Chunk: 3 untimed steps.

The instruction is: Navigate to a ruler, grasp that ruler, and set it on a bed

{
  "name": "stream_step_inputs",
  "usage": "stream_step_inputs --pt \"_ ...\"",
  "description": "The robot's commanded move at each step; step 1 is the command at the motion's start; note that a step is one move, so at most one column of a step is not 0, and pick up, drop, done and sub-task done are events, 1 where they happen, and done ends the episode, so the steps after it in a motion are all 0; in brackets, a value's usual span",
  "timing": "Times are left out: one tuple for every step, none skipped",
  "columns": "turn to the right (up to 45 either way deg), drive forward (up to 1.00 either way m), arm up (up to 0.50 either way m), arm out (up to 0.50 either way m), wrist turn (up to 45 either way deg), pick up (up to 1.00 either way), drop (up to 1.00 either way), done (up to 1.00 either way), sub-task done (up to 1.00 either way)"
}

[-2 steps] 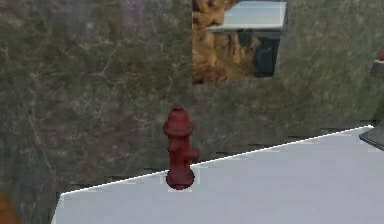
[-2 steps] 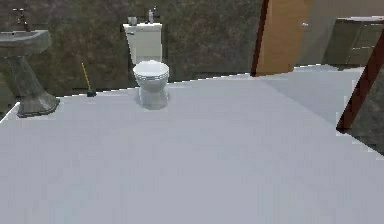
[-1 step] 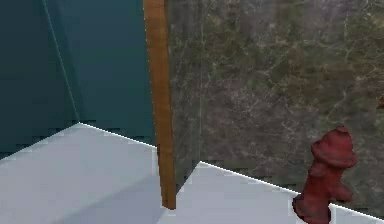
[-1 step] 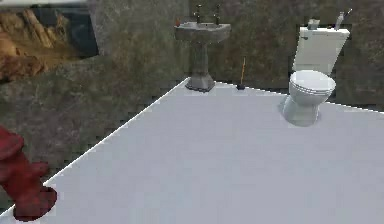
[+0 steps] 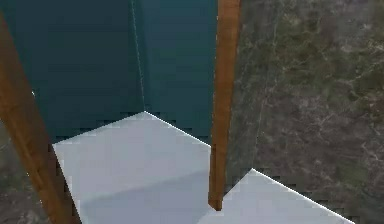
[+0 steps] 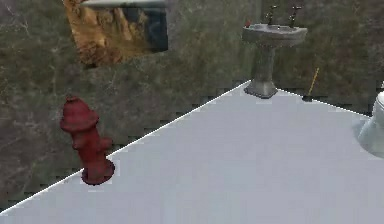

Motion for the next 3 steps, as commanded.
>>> stream_step_inputs --pt "0.0 0.95 0.0 0.0 0.0 0.0 0.0 0.0 0.0" --pt "-45.0 0.0 0.0 0.0 0.0 0.0 0.0 0.0 0.0" --pt "0.0 0.45 0.0 0.0 0.0 0.0 0.0 0.0 0.0"
